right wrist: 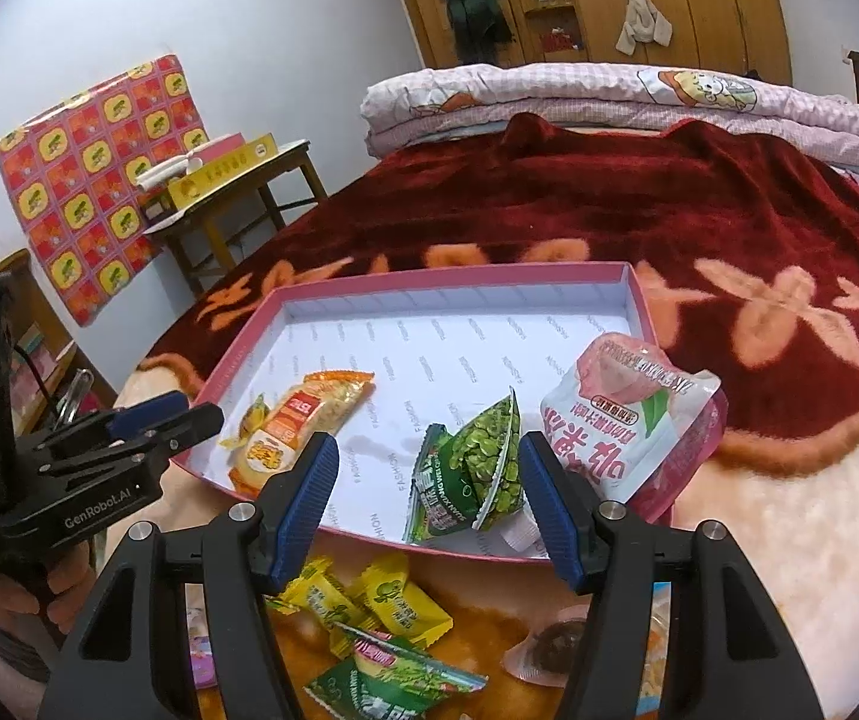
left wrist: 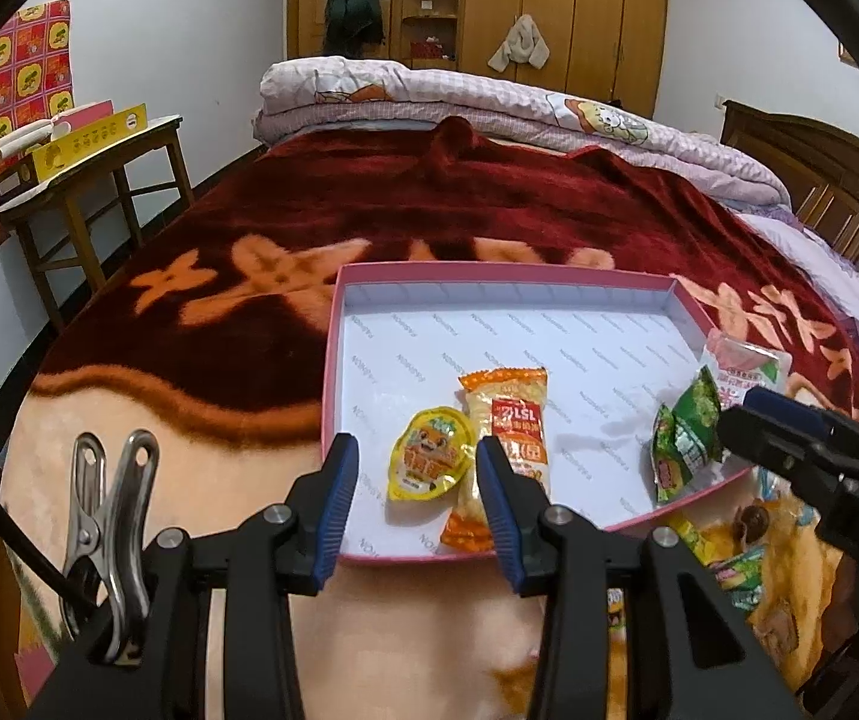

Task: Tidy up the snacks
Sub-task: 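Lower the green pea bag into the pink box and open the right tool, then grasp the rainbow gummy pack with the left tool while the right tool moves toward the candies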

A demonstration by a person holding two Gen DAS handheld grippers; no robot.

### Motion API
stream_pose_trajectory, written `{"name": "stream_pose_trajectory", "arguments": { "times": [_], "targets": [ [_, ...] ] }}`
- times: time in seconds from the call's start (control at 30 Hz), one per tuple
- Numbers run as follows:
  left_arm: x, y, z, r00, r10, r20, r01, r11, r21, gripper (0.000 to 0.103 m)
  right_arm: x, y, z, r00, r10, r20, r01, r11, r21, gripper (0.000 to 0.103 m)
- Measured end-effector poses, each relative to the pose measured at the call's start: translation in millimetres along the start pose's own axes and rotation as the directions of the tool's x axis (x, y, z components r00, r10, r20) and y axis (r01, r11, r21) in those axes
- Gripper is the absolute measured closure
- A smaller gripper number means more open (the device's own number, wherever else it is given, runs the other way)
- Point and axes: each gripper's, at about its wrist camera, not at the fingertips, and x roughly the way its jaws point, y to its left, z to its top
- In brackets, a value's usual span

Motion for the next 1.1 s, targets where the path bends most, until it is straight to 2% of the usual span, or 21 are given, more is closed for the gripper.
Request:
{"name": "stream_pose_trajectory", "arguments": {
  "times": [0.6, 1.1],
  "targets": [
    [-23.7, -13.0, -21.8, 0.999, -0.021, -0.025, 0.022, 1.000, 0.022, 0.060, -35.2, -2.9, -12.3, 1.000, -0.008, 0.015, 0.008, 1.000, 0.008, 0.039],
    [-24.5, -33.5, -35.5, 0.995, -0.070, -0.069, 0.073, 0.997, 0.033, 0.060, -43.4, -10.7, -37.5, 0.998, -0.028, -0.051, 0.029, 0.999, 0.018, 0.039]
  ]
}}
